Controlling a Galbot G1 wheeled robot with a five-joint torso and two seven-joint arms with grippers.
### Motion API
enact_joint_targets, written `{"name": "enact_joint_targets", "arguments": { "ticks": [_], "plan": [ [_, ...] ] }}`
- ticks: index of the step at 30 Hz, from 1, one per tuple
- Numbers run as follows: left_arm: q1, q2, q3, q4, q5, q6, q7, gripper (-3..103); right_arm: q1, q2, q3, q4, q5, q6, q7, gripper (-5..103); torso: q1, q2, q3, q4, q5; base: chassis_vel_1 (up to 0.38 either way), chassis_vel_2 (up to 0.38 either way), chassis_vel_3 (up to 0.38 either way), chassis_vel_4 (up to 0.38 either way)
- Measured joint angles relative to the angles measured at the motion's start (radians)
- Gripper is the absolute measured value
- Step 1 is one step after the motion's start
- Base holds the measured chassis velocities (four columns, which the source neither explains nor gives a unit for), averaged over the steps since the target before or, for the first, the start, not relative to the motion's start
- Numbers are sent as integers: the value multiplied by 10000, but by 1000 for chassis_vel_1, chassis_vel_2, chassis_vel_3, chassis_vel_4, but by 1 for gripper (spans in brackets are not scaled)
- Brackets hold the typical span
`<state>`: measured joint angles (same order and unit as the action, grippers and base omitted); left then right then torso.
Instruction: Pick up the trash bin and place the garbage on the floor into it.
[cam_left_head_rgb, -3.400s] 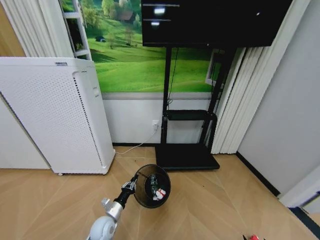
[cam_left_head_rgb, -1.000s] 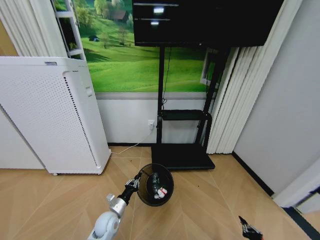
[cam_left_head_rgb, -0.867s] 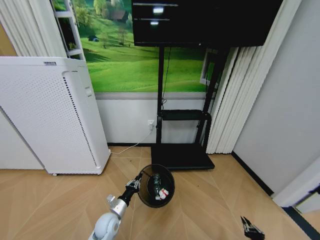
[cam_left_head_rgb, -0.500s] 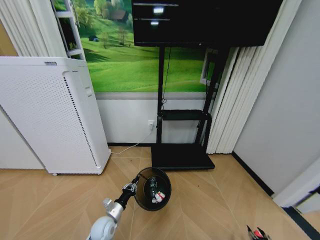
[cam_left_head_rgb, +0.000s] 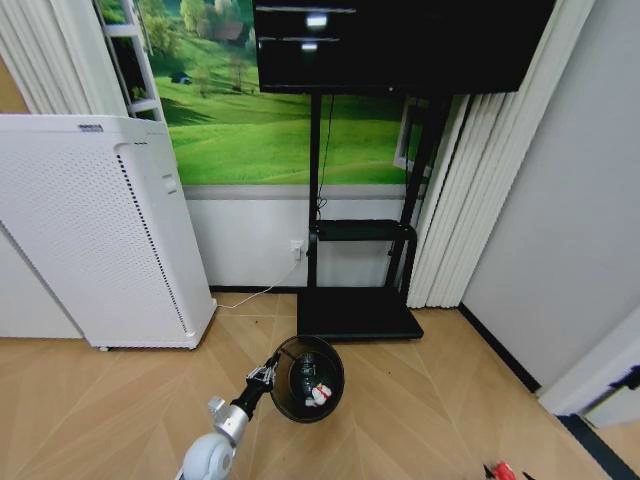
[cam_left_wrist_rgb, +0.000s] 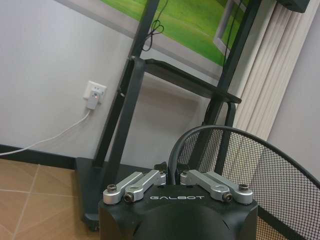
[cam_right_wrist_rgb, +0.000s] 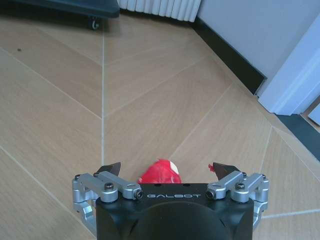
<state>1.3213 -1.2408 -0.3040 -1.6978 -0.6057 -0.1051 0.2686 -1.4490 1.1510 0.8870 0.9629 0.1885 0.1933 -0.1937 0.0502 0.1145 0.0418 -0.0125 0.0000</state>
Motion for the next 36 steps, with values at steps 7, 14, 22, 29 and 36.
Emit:
{"name": "enact_joint_targets", "arguments": {
  "ticks": [7,14,22,29,36],
  "plan": [
    [-1,76,-4,-11,-51,-2,2,7,313,177,-76,-340,-308,-161,-57,100,0,0,0,6,-1,1,3,-3,-2],
    [20,116,8,-8,-92,-2,3,7,682,101,-102,-920,-466,-281,-37,100,0,-1,0,4,0,8,8,-6,-5],
    [109,157,-20,-23,-143,-17,35,7,931,77,-99,-1596,-580,-353,48,100,0,0,0,4,0,0,0,0,0],
    [108,172,-26,-9,-152,-23,41,7,1023,103,-106,-1689,-508,-342,-109,83,0,0,0,4,0,0,0,0,0],
    [85,170,-45,-12,-179,-23,24,7,1050,110,-109,-1678,-504,-344,-268,61,0,0,0,4,0,0,0,0,0]
  ]
}}
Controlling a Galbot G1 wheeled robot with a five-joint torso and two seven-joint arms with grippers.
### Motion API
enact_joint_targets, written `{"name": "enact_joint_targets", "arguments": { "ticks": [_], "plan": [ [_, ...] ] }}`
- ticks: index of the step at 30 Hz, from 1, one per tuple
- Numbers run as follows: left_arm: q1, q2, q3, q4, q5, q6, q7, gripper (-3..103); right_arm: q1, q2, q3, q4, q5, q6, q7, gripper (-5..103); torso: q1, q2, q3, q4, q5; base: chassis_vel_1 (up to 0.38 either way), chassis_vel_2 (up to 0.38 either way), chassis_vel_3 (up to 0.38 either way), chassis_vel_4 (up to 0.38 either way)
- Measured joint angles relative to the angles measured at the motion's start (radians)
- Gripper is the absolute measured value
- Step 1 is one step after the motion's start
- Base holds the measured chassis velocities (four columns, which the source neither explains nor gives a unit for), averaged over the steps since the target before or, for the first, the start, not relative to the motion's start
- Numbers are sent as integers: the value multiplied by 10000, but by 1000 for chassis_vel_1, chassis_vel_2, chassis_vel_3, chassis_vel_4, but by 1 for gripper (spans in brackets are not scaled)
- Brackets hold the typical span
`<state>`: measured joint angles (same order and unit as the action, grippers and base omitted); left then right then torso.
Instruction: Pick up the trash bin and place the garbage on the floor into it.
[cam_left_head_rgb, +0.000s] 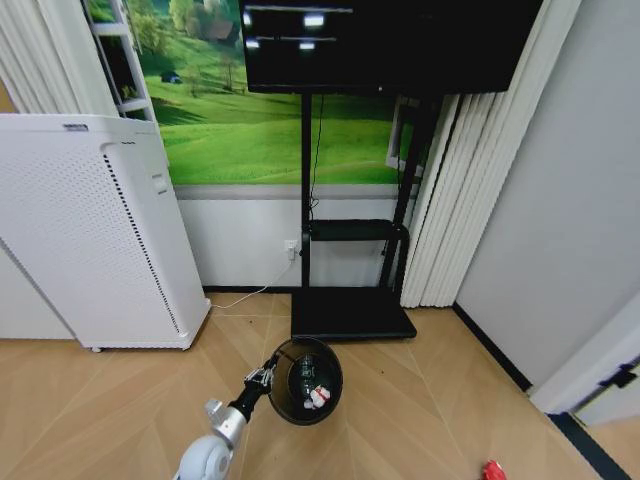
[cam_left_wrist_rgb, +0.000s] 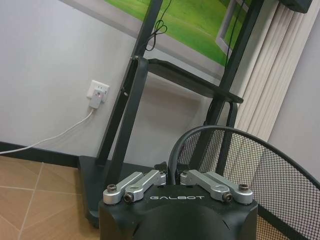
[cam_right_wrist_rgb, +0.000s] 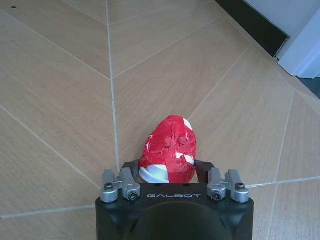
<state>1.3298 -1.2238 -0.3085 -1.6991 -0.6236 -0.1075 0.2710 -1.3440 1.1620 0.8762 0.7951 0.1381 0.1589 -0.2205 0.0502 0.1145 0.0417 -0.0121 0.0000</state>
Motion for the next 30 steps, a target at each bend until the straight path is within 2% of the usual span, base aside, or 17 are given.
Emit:
{"name": "enact_joint_targets", "arguments": {
  "ticks": [2,4,8,10,13,16,19,22,27,28,30],
  "plan": [
    [2,-1,-20,1,-12,-9,-2,7,-1,-31,4,-5,6,0,-46,51,0,0,0,1,0,0,0,0,0],
    [4,-1,-24,5,-16,-15,-2,7,-9,-43,8,-15,18,0,-58,51,0,0,0,1,0,0,0,0,0],
    [-25,0,-19,58,-17,-31,-11,7,-201,-58,39,212,273,30,-88,37,0,0,0,0,1,0,0,0,0],
    [-47,0,-11,65,-18,-32,-18,7,-273,-59,40,331,412,87,-103,36,0,0,0,0,0,0,0,0,0],
    [-92,-1,15,73,-18,-33,-29,7,-463,-44,58,691,763,233,-159,36,1,0,0,-1,0,0,0,0,0],
    [-172,-1,78,110,-17,-34,-42,7,-877,73,159,1495,1349,801,-432,36,0,0,0,1,2,0,0,0,0],
    [-233,15,114,171,-12,-30,-46,7,-1080,129,212,1893,1570,1033,-575,36,0,0,0,1,0,0,0,0,0],
    [-459,33,301,537,153,-47,-38,7,-1573,311,239,3163,1957,2751,-605,36,0,0,0,-2,3,0,0,0,0],
    [-464,-97,413,790,545,-116,15,7,-2188,381,127,4853,2556,2986,-707,35,0,0,0,4,-2,0,0,0,0],
    [-601,-186,523,960,729,-131,24,7,-2579,467,103,5709,2754,2989,-912,35,0,0,0,6,-1,0,0,0,0],
    [-697,-248,583,1050,837,-142,22,7,-2844,503,58,6208,2850,2988,-1098,35,0,0,0,-2,-3,0,0,0,0]
  ]
}}
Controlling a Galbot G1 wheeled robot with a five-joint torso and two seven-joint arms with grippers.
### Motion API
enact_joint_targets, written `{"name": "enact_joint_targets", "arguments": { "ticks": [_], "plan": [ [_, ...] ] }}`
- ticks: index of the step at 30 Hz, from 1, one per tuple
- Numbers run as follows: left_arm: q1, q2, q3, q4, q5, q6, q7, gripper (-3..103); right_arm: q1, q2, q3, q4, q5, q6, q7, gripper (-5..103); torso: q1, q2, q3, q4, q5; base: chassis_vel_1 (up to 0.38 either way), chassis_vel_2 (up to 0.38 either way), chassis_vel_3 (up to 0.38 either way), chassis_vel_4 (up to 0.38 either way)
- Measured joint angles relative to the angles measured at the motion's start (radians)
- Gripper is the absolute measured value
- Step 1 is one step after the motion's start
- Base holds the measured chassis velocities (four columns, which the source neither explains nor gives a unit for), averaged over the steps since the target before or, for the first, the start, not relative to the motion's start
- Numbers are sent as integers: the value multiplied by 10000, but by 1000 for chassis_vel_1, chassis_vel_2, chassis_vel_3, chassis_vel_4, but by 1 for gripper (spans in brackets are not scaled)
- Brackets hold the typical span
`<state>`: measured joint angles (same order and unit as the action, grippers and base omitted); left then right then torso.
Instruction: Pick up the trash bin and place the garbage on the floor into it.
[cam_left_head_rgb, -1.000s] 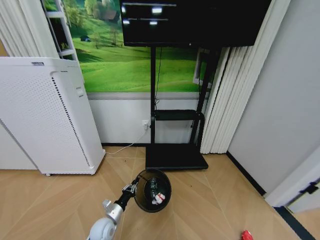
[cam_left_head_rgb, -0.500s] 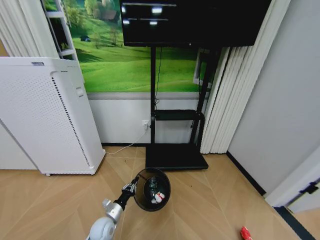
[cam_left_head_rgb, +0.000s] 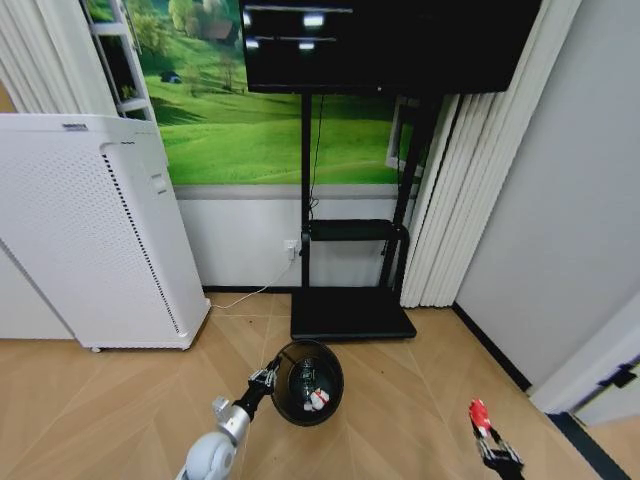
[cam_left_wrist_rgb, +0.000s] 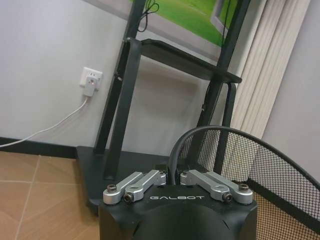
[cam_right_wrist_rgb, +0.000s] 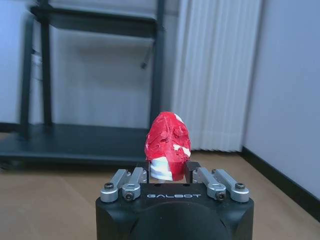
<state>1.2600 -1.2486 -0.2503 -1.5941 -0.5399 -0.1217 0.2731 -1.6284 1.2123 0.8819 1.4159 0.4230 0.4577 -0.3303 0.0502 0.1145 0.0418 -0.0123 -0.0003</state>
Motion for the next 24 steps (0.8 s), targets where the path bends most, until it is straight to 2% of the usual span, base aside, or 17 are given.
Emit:
{"name": "enact_joint_targets", "arguments": {
  "ticks": [3,8,10,11,13,18,24],
  "plan": [
    [-498,-23,533,237,191,-2,-152,7,-970,199,-161,1714,97,71,-662,33,0,0,0,4,4,0,0,0,0],
    [-889,188,1347,195,578,24,-348,7,-1866,454,-284,3239,101,426,-1313,33,0,0,0,-2,4,0,0,0,0],
    [-991,313,1837,85,1063,21,-346,7,-2324,512,-397,4085,88,673,-1840,33,0,0,-1,-1,-2,0,0,0,0],
    [-991,313,1837,85,1063,21,-346,7,-2324,512,-397,4085,88,673,-1840,33,0,0,-1,-1,-2,0,0,0,0],
    [-1097,190,2111,255,1695,-71,-334,7,-2658,496,-613,4754,39,814,-2326,33,-1,0,-1,2,2,0,0,0,0],
    [-1242,2,2383,601,2201,-221,-152,7,-2786,403,-1096,5001,-35,832,-2667,33,0,0,0,3,6,0,0,0,0],
    [-1590,-537,2605,1037,2731,-372,246,7,-2669,356,-1756,4903,-634,833,-2872,33,0,0,-1,1,3,0,0,0,0]
  ]
}}
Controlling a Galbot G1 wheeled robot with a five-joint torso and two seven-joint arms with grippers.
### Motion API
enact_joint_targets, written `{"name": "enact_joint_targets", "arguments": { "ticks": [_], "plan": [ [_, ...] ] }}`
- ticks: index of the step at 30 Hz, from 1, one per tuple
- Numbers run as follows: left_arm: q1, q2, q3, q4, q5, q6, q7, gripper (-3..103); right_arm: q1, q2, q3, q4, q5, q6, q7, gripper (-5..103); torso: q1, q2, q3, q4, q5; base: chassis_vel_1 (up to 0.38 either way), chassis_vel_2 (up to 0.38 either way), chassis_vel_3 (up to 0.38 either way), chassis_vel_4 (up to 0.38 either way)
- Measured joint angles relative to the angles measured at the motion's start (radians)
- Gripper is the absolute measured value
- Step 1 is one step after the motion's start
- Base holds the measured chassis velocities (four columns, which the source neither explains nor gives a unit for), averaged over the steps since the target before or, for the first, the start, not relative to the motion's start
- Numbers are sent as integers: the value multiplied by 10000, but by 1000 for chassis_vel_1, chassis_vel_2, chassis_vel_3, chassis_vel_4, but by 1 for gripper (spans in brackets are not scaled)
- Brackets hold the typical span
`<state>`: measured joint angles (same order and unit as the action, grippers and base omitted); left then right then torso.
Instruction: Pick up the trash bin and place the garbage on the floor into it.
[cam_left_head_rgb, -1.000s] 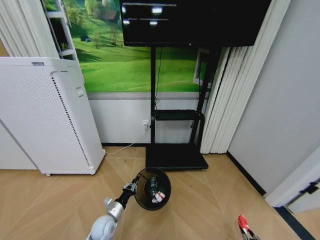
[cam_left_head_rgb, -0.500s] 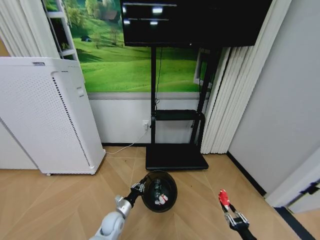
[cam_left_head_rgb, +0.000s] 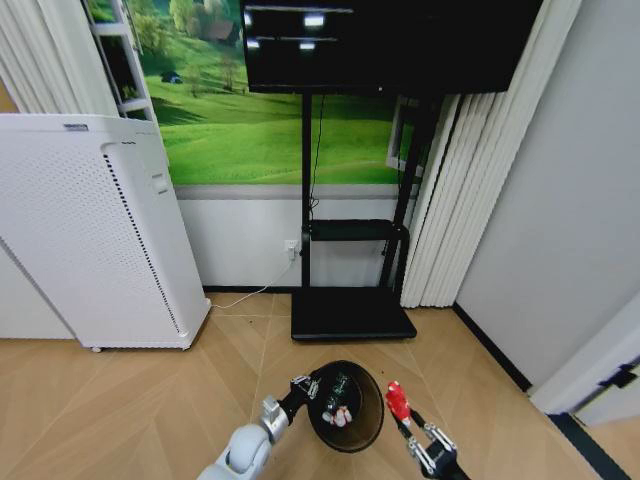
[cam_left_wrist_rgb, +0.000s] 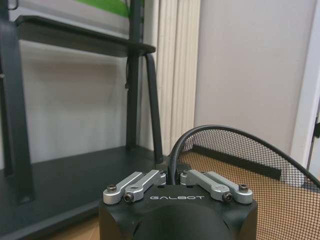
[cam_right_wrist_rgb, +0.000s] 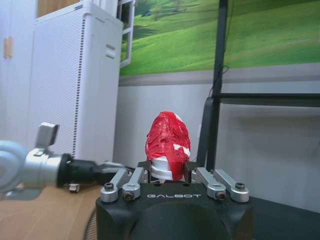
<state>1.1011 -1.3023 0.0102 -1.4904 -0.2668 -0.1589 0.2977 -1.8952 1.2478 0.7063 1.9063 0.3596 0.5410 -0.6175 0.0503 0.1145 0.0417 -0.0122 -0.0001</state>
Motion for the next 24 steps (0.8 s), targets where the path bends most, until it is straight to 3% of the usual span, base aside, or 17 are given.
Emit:
{"name": "enact_joint_targets", "arguments": {
  "ticks": [10,18,21,23,24],
  "plan": [
    [385,77,-16,-315,572,-359,783,7,774,-83,-886,-594,-775,-348,375,32,-1,0,0,2,3,0,0,0,0],
    [501,194,-120,-430,566,-423,864,7,1010,-168,-989,-728,-905,-383,482,29,0,0,1,1,1,0,0,0,0],
    [522,221,-200,-457,552,-439,882,7,1092,-191,-1004,-775,-1023,-381,585,40,-1,1,1,2,1,0,0,0,0],
    [531,233,-286,-459,546,-458,902,7,1149,-195,-1007,-823,-1170,-381,643,56,0,0,0,2,1,0,0,0,0],
    [531,233,-286,-459,546,-458,902,7,1149,-195,-1007,-823,-1170,-381,643,56,0,0,0,2,1,0,0,0,0]
  ]
}}
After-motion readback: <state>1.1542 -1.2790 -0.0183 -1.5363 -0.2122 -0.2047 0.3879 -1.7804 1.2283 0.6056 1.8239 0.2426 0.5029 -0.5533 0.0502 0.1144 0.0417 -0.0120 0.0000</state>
